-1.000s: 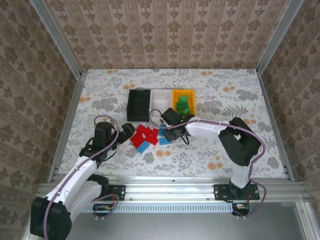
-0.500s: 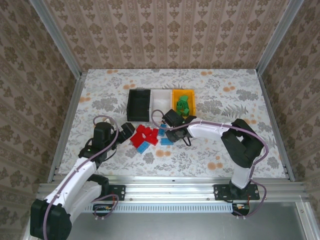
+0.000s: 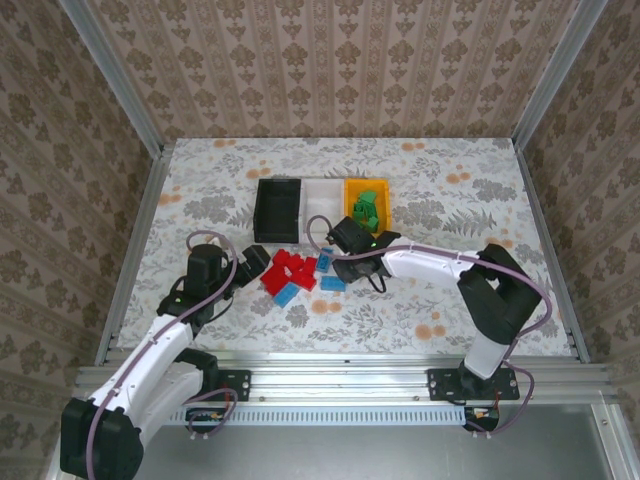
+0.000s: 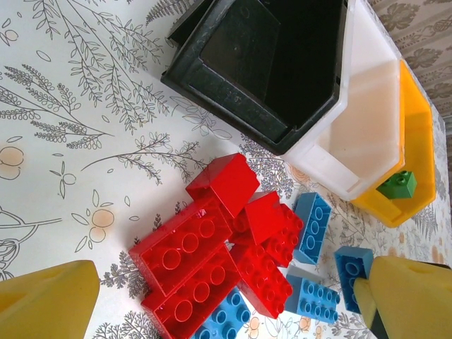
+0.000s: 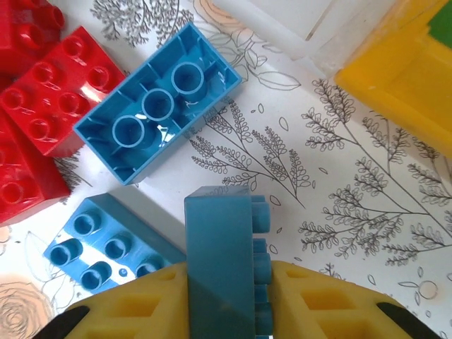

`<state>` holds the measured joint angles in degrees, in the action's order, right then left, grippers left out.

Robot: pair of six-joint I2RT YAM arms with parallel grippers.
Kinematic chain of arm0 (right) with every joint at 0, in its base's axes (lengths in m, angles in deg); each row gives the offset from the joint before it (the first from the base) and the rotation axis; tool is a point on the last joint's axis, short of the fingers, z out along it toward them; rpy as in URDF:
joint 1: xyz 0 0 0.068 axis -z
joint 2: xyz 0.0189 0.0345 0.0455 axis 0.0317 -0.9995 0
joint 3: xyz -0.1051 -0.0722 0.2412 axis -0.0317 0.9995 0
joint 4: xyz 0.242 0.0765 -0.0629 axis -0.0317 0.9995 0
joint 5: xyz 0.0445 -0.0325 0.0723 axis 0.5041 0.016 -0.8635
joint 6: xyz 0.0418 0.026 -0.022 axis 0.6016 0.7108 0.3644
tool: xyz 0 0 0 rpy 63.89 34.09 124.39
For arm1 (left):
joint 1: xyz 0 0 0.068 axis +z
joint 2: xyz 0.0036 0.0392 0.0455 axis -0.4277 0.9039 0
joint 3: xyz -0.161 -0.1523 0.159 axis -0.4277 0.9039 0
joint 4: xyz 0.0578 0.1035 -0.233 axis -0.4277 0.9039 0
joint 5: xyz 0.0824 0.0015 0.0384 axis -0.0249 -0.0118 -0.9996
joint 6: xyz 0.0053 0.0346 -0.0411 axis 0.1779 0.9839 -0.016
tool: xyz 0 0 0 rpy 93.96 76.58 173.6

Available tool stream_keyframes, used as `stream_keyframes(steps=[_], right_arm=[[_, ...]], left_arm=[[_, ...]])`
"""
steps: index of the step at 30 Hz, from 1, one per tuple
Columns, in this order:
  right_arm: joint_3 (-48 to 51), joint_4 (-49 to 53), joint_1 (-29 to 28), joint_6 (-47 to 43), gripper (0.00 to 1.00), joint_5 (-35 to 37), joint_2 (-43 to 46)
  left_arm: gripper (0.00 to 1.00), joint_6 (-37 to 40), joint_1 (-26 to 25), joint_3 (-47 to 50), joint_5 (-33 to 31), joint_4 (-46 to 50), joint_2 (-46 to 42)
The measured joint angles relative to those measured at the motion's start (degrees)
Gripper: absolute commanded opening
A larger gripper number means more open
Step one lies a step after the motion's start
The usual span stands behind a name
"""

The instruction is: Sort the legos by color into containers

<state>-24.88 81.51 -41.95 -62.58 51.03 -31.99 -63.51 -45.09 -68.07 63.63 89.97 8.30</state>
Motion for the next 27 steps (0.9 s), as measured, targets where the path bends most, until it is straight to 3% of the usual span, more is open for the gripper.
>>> stream_keyframes(steps=[7, 16, 21, 27], right_arm=[[-11.2, 2.4, 0.0, -0.1, 0.33, 0.4, 0.2], [-35.2, 4.2, 3.8, -0.1, 0.33, 2.3, -19.0], [-39.6, 7.6, 5.6, 0.0, 0.36, 3.3, -25.2], [-39.1, 8.9, 4.6, -0.2, 0.38, 4.9, -23.2]], left_arm=[[1.00, -0.4, 0.0, 0.0, 0.0, -1.9, 1.3], [1.00, -0.4, 0.0, -4.5, 0.9, -3.1, 7.5], [1.00, -0.4, 0.2, -5.2, 1.1, -3.6, 7.5], [1.00, -0.4, 0.4, -5.2, 1.2, -3.6, 7.9]])
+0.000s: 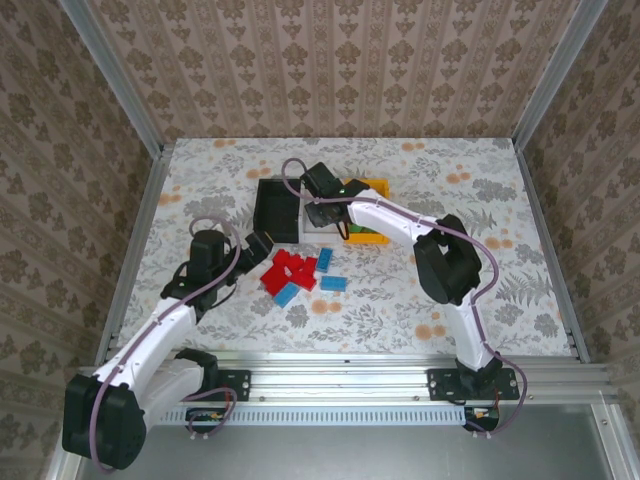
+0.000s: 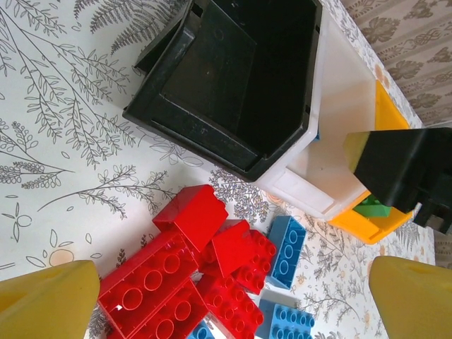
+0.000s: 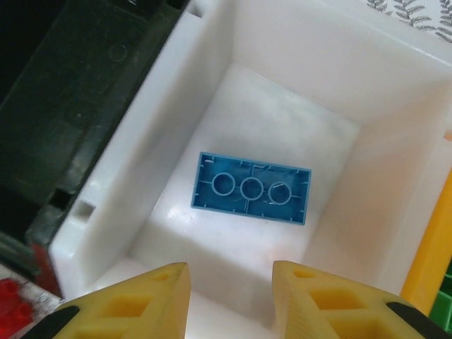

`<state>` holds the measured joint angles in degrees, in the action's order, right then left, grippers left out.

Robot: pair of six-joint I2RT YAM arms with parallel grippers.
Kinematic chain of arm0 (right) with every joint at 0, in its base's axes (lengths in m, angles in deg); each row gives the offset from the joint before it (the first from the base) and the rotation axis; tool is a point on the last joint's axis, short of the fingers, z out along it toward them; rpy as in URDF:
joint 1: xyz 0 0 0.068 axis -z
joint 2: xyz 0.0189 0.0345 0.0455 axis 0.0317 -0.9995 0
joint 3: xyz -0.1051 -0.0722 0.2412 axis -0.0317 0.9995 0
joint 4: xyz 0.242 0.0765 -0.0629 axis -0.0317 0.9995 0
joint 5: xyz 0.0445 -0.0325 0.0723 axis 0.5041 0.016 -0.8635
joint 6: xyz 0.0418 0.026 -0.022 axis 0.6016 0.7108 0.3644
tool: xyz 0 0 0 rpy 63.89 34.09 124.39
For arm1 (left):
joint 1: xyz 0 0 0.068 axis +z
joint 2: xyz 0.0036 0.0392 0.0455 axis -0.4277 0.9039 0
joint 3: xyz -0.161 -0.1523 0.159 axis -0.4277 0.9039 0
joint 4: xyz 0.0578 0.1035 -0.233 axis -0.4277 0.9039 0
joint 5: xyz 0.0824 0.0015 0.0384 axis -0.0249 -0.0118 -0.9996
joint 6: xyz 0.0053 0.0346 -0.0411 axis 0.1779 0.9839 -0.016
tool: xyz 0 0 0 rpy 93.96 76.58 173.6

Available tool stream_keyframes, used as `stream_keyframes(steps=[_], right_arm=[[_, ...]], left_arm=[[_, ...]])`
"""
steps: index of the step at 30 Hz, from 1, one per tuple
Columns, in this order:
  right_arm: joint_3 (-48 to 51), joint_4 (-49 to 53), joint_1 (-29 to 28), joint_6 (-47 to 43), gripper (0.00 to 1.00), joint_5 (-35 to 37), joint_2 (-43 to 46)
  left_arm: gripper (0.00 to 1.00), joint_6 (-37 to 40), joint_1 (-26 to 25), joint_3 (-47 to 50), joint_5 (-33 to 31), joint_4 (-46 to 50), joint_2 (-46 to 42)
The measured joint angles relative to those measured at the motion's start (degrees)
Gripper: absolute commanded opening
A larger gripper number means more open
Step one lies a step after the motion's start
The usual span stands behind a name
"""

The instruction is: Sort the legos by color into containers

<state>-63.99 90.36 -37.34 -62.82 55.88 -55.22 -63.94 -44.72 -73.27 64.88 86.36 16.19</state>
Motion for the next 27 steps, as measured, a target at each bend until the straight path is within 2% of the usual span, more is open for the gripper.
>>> stream_keyframes(steps=[3, 5, 7, 10, 13, 16, 20, 27], right_arm=[[6.7, -0.5, -1.9, 0.2, 0.45, 1.0, 6.9], [13.6, -1.5, -3.8, 0.5, 0.55, 1.0, 13.3], [21.5, -2.3, -5.8, 0.1, 0.63, -1.5, 19.8], [29.9, -2.5, -8.4, -0.2, 0.70, -4.4, 24.3], [36.0, -2.6, -10.9, -0.5, 0.79, -5.1, 24.9], [38.7, -2.0, -12.8, -1.0, 0.80, -5.1, 24.0], [38.1, -3.3, -13.8, -2.2, 0.81, -4.6, 21.2], [32.8, -3.7, -13.6, -5.5, 0.80, 0.9, 13.8]], left_arm=[[1.00, 0.0, 0.0, 0.0, 0.3, 0.0, 0.3], [1.00, 0.0, 0.0, 0.0, 0.3, -0.1, 0.3], [1.00, -0.5, 0.0, 0.9, 0.6, -1.6, 0.3], [1.00, -1.4, -0.6, 3.7, 1.4, -4.2, 0.3], [1.00, -1.7, -3.3, 5.4, 2.0, -5.3, 1.5], [1.00, -1.7, -5.8, 5.4, 2.5, -6.7, 3.5], [1.00, -1.7, -6.1, 5.4, 2.8, -7.7, 5.0], [1.00, -1.4, -6.1, 5.4, 2.0, -7.2, 3.8]])
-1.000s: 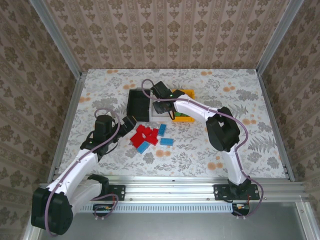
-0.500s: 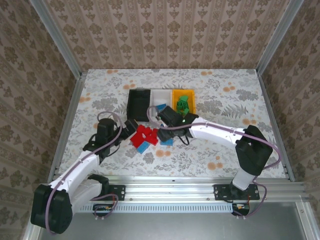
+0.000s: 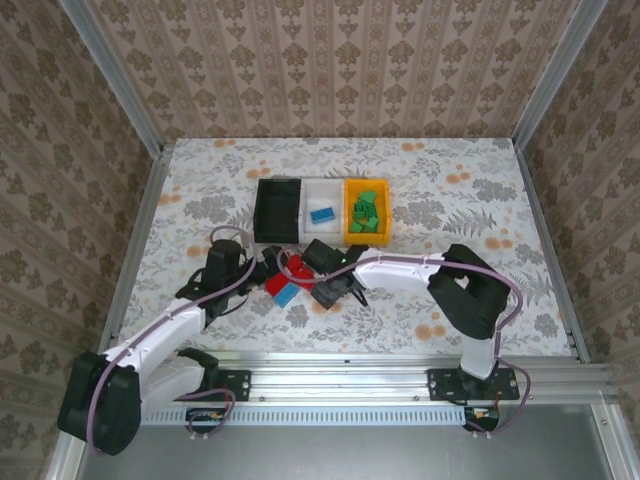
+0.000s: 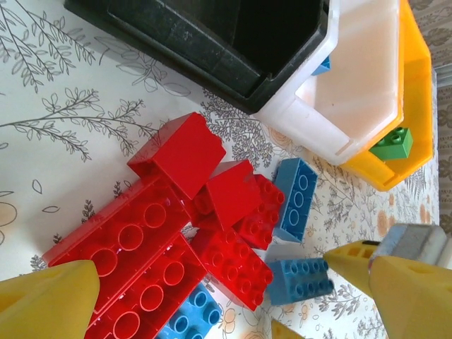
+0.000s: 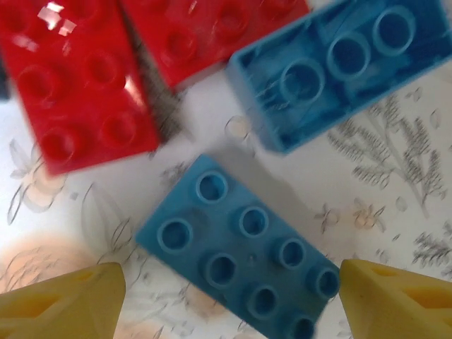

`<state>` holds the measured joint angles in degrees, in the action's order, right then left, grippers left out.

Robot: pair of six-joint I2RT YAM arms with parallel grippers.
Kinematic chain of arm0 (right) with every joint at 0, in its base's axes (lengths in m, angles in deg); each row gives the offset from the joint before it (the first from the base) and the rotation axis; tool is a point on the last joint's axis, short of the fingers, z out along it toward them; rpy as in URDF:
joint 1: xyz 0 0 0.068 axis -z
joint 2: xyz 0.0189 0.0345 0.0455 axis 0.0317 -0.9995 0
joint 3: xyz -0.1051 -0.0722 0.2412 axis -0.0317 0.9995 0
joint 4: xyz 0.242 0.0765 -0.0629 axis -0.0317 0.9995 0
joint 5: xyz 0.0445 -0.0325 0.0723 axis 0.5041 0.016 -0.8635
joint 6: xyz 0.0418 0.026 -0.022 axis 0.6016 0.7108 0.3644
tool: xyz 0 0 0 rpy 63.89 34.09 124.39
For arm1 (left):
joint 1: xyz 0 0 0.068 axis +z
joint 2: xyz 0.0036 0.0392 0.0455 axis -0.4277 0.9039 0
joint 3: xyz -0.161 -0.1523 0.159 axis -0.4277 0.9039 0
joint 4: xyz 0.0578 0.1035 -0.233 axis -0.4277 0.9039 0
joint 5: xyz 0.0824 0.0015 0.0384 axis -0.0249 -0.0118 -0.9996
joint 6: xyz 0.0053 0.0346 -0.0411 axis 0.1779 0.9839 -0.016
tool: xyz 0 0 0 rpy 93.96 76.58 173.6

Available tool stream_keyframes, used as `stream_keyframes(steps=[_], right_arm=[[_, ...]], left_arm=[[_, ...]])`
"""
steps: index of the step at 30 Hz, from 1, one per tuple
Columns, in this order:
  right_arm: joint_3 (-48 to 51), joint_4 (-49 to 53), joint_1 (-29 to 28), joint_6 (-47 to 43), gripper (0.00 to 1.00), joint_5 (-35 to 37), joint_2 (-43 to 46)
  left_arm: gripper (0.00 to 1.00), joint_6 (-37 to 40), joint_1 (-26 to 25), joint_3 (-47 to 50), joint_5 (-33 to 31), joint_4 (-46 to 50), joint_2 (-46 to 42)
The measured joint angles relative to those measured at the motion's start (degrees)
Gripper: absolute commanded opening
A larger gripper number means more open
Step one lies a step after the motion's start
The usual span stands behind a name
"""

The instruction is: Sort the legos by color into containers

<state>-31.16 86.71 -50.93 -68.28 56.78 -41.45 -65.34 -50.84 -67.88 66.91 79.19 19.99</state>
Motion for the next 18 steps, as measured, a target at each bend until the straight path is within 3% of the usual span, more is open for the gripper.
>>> stream_keyframes(steps=[10, 18], right_arm=[[-1.5, -0.9, 1.1, -2.2, 0.76, 5.0, -2.1], [-1.4, -3.1, 3.8, -4.2, 0.46, 2.8, -2.2]], left_arm=[[1.00, 0.4, 0.0, 0.0, -1.2, 1.3, -2.5], [1.00, 0.5, 0.1, 0.0, -1.4, 1.7, -2.5]])
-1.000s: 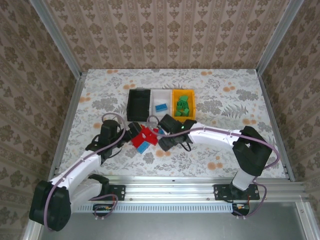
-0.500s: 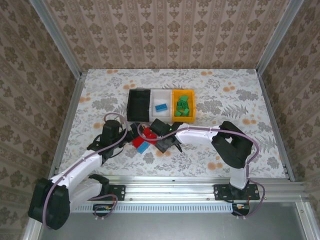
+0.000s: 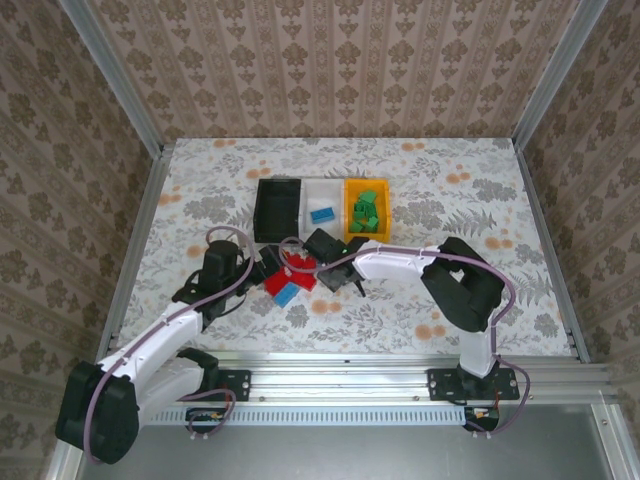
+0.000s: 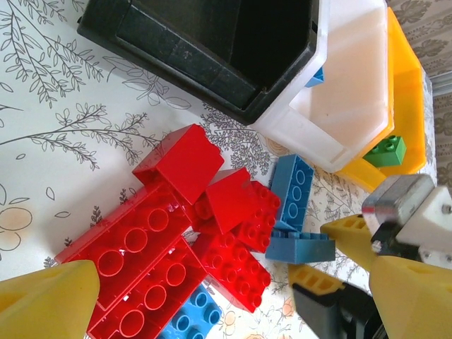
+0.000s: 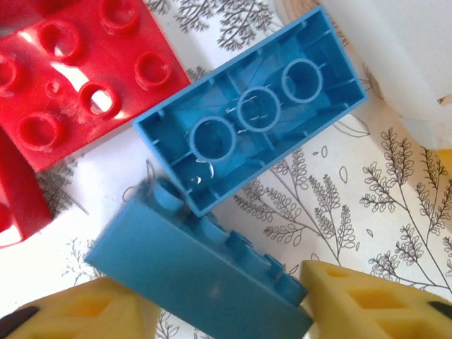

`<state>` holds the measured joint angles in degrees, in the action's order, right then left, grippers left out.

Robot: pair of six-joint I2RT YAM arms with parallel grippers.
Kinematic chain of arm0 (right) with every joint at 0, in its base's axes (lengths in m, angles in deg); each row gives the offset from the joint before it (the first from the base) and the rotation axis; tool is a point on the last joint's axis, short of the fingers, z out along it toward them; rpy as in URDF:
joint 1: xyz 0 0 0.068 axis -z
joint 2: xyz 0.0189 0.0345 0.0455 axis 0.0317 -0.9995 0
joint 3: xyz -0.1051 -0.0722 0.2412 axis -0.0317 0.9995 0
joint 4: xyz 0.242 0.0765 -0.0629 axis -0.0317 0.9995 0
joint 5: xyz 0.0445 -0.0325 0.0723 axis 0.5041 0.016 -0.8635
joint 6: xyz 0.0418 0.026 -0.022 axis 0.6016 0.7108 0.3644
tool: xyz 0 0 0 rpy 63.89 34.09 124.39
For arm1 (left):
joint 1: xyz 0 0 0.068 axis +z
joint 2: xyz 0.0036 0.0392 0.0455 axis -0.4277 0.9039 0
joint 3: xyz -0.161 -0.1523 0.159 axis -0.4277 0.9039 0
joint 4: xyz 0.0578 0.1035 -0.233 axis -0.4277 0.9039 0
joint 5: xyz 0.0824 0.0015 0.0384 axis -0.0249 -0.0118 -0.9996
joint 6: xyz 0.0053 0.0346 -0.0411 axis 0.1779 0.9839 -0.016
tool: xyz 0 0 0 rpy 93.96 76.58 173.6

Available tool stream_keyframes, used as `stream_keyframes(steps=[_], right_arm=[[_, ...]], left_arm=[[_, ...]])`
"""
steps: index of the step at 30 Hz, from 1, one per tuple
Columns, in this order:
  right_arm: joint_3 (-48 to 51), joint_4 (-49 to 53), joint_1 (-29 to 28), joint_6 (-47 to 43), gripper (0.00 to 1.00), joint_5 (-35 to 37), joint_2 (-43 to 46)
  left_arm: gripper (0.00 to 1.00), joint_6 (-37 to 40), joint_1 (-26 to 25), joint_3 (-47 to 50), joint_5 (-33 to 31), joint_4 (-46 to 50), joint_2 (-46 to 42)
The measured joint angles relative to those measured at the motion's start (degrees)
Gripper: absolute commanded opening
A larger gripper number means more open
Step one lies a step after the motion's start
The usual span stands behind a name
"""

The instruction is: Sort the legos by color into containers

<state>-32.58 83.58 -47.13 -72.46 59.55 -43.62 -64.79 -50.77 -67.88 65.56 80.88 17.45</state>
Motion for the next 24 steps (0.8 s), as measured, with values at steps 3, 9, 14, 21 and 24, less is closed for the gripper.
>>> stream_keyframes(steps=[3, 9, 14, 21, 24], right_arm=[[0.3, -1.4, 0.5, -0.6, 0.37, -1.5, 0.1], [2.6, -3.8, 0.4, -0.8, 0.31, -3.5, 1.5], [6.1, -3.7, 0.0, -0.5, 0.31, -4.3, 4.5], [7.6, -2.1, -2.2, 1.0, 0.30, -4.3, 7.9], [7.5, -1.4, -2.4, 1.9, 0.30, -4.2, 11.2]], left_arm=[[1.00, 0.0, 0.0, 0.0, 0.0, 0.4, -0.6], [1.00, 0.0, 0.7, 0.0, 0.0, 1.3, -2.3], [1.00, 0.1, 0.8, 0.0, -0.1, 1.8, -2.4], [1.00, 0.5, 0.9, -0.2, 0.0, 1.9, -2.3], [1.00, 1.0, 1.2, -0.4, -0.1, 2.4, -2.4]])
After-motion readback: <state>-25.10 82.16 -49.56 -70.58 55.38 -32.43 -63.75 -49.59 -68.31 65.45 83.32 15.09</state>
